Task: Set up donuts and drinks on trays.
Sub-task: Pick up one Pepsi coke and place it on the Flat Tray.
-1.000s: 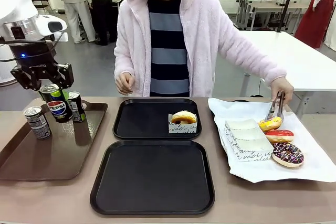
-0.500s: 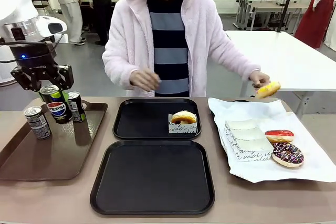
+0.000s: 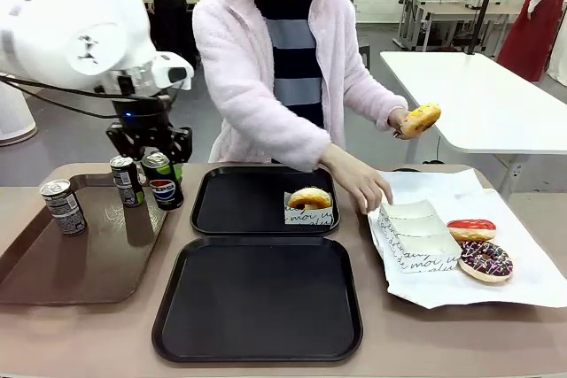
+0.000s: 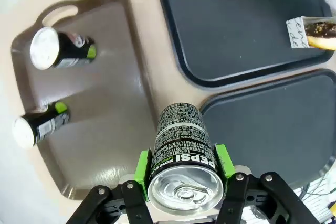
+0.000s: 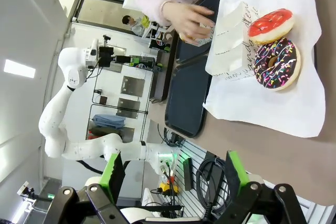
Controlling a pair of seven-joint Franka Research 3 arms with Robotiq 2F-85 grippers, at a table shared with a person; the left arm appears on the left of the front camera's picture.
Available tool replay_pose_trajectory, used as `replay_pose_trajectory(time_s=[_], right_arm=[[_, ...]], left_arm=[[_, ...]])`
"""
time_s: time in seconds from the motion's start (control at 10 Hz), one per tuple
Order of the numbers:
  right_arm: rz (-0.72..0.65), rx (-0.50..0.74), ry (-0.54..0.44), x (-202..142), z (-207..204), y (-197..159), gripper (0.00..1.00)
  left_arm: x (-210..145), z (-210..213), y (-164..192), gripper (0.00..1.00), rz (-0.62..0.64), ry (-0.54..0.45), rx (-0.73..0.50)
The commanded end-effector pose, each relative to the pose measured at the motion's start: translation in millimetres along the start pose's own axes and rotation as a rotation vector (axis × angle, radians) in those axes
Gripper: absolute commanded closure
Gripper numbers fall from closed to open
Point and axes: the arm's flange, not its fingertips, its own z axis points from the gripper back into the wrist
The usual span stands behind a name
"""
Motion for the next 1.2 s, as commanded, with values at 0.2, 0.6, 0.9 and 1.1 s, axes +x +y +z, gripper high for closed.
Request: replay_pose_trajectory(time_s=[0.2,0.6,0.9,1.1], right_arm=[[0.017,0.021,-0.019,2,0,0,0.00],[0.017,0.021,-0.019,2,0,0,0.00],[0.017,0.021,-0.019,2,0,0,0.00],[0.017,0.021,-0.019,2,0,0,0.00]], left_arm=[[28,-23,-46,0.42,-0.062,-0.043,0.051],[8,-16,-37,0.42,-0.107,0.097,0.016],[-142,75,28,0.42,-0.425,0.238,-0.079],[-171,88,30,0.42,-0.476,0.188,-0.057]])
